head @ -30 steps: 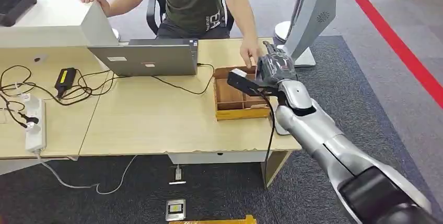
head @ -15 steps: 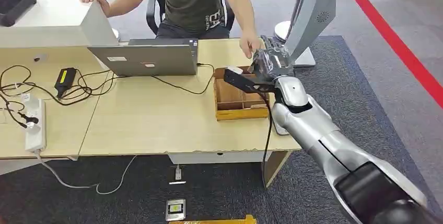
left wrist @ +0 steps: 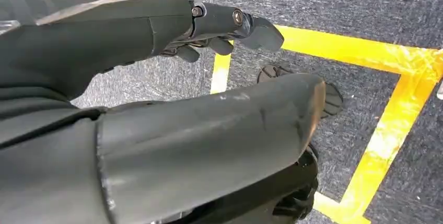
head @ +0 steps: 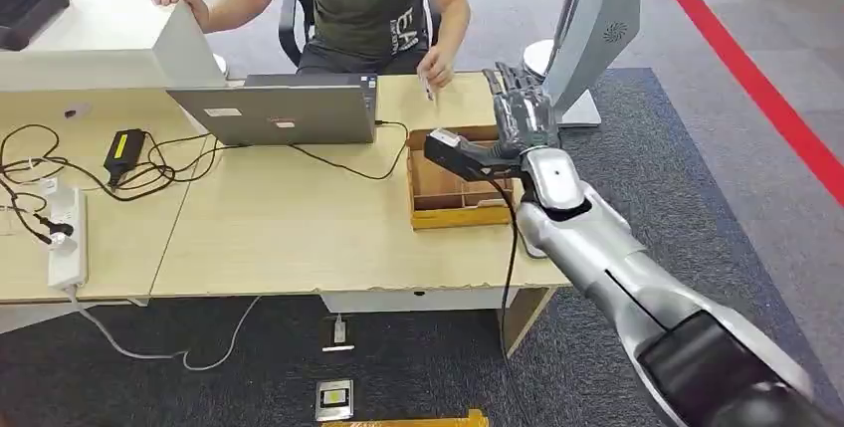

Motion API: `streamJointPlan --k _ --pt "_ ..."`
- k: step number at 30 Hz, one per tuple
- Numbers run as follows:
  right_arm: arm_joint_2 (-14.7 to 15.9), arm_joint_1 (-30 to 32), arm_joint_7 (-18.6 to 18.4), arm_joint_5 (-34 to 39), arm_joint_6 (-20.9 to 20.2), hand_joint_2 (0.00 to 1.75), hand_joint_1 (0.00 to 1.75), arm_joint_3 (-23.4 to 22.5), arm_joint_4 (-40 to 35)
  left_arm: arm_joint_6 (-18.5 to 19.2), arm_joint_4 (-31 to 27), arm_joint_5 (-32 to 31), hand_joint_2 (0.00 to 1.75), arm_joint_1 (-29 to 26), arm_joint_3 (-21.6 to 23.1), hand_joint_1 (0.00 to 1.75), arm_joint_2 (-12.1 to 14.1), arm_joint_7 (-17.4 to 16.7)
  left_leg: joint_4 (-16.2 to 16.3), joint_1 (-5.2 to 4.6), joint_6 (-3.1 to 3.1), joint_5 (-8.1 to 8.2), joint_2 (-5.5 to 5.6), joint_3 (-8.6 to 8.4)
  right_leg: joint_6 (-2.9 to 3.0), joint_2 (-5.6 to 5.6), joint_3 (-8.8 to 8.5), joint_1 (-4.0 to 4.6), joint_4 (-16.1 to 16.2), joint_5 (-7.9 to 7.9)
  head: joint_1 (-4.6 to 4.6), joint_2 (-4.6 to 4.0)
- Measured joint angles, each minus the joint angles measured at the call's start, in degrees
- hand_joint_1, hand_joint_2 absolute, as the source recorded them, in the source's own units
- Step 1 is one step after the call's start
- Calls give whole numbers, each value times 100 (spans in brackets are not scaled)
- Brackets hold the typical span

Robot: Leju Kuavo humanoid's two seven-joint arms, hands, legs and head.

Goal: Pass the card to the sensor for recognition and then transmit it.

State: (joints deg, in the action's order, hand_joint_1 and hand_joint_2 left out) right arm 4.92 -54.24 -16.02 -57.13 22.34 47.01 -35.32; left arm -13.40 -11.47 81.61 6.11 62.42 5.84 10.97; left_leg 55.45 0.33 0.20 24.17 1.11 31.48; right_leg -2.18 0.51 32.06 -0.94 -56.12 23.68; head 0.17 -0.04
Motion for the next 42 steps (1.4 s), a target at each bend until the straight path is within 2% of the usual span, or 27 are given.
streamJointPlan --k 3,8,13,17,18,21,23,26,29,35,42 --pt "74 197 198 257 203 0 0 -107 -192 -15 0 13 0 0 -2 0 -2 -181 0 0 0 0 1 -1 0 0 0 0 1 0 0 0" --pt "389 876 271 781 198 0 0 -321 -908 -114 0 31 0 -8 -7 0 -7 -273 1 0 1 1 2 -1 -1 0 -1 0 5 1 4 0" --pt "969 1834 -197 951 115 0 0 -492 -2134 -135 0 11 0 -20 -9 0 7 -280 1 -1 2 5 3 0 -1 -1 -1 -1 8 1 7 0" --pt "1409 2664 -612 702 198 0 0 -588 -3280 -168 0 17 0 -23 -13 0 15 -256 0 -1 1 9 3 1 3 0 0 0 7 4 9 0" --pt "1487 2843 -709 568 236 175 0 -605 -3522 -173 0 22 0 -25 -15 0 15 -238 0 -1 1 9 3 1 5 1 0 0 7 6 7 0" --pt "1683 3262 -875 257 249 175 0 -612 -4169 -181 0 39 0 -20 -35 0 15 -181 -2 1 0 10 0 1 6 4 2 1 6 6 7 0" --pt "1711 3452 -967 -141 247 175 0 -607 -4485 -203 0 70 0 -15 -46 0 11 -118 -3 3 0 10 1 1 7 4 2 2 6 7 9 0" --pt "1642 3639 -1283 -1726 212 175 0 -603 -4594 -203 0 59 0 -6 -59 0 0 -57 -3 6 -2 9 0 0 8 4 1 6 5 7 4 0" --pt "1530 3760 -1362 -2280 236 175 0 -612 -4563 -197 0 48 0 -4 -77 0 -17 -35 -3 5 -4 7 0 2 9 4 1 6 4 7 4 0" --pt "1211 3747 -1334 -2365 227 175 0 -649 -4108 -76 0 -66 0 4 -81 0 -20 -70 -3 5 -4 5 0 4 9 4 0 5 3 5 4 0" --pt "754 3326 -1139 -2061 362 175 0 -688 -2971 15 0 -140 0 15 -81 0 -15 -157 -3 5 -6 4 0 4 10 3 1 6 0 5 4 0"
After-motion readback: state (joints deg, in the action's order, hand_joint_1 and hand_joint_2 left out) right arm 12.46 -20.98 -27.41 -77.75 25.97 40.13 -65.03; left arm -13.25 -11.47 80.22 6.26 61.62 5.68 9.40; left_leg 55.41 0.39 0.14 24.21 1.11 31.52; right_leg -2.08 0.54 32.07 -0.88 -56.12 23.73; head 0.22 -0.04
